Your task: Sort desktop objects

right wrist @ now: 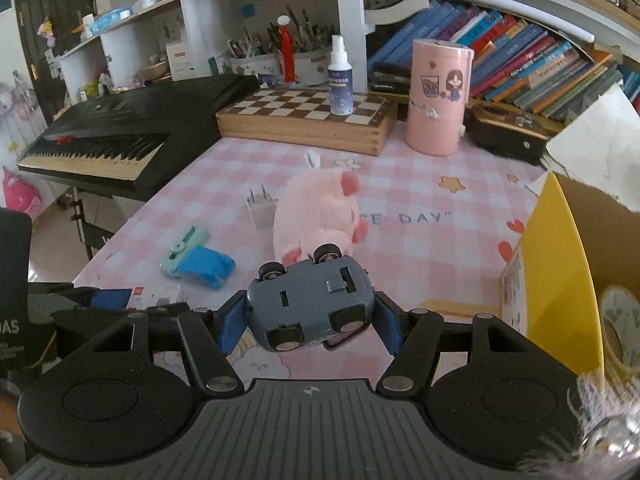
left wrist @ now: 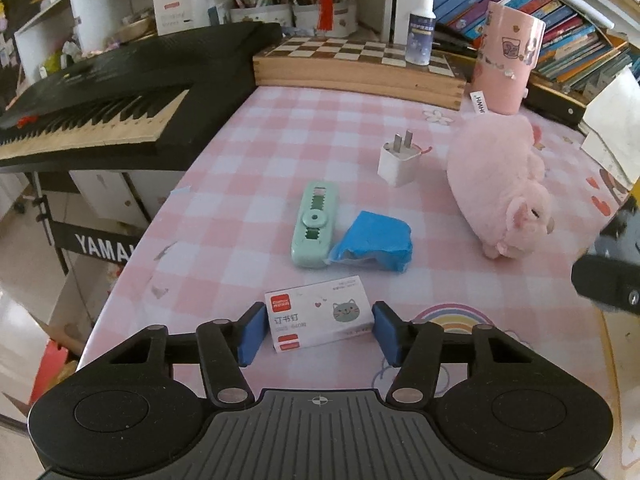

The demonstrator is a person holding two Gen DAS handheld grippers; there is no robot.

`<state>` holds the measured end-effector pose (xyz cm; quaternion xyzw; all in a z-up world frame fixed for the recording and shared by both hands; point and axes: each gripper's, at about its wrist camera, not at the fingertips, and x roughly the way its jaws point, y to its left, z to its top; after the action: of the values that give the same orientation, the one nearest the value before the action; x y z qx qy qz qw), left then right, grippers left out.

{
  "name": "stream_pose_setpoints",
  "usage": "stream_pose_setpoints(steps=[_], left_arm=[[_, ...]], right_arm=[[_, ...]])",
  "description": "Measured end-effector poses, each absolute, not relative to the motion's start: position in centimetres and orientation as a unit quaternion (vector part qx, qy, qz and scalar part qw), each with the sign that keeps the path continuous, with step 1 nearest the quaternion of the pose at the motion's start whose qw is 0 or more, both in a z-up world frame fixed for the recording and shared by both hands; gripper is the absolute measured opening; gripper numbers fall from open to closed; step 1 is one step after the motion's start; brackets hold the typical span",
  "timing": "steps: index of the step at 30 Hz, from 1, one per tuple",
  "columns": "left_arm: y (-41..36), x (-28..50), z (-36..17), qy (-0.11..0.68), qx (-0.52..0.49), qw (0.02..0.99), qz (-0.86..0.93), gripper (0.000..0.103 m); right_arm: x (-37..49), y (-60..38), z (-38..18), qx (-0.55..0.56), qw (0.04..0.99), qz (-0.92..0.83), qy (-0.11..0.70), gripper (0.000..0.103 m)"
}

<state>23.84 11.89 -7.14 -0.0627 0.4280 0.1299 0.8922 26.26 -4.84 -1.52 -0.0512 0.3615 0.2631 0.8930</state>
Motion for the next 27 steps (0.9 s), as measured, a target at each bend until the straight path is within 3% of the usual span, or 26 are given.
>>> stream_pose_setpoints(steps=[17, 27], left_arm=[[12.3, 15.9, 0.4, 0.351, -0.120, 0.927, 0.056, 0.057], [12.2, 10.3, 1.1, 0.336, -0.114, 0.935, 0.024, 0.057]], right_arm=[[20.8, -6.2, 0.5, -0.024, 0.902, 0.238, 0.359, 0.063], [14.5, -5.6, 0.9, -0.021, 0.903, 0.233, 0.361, 0.063]])
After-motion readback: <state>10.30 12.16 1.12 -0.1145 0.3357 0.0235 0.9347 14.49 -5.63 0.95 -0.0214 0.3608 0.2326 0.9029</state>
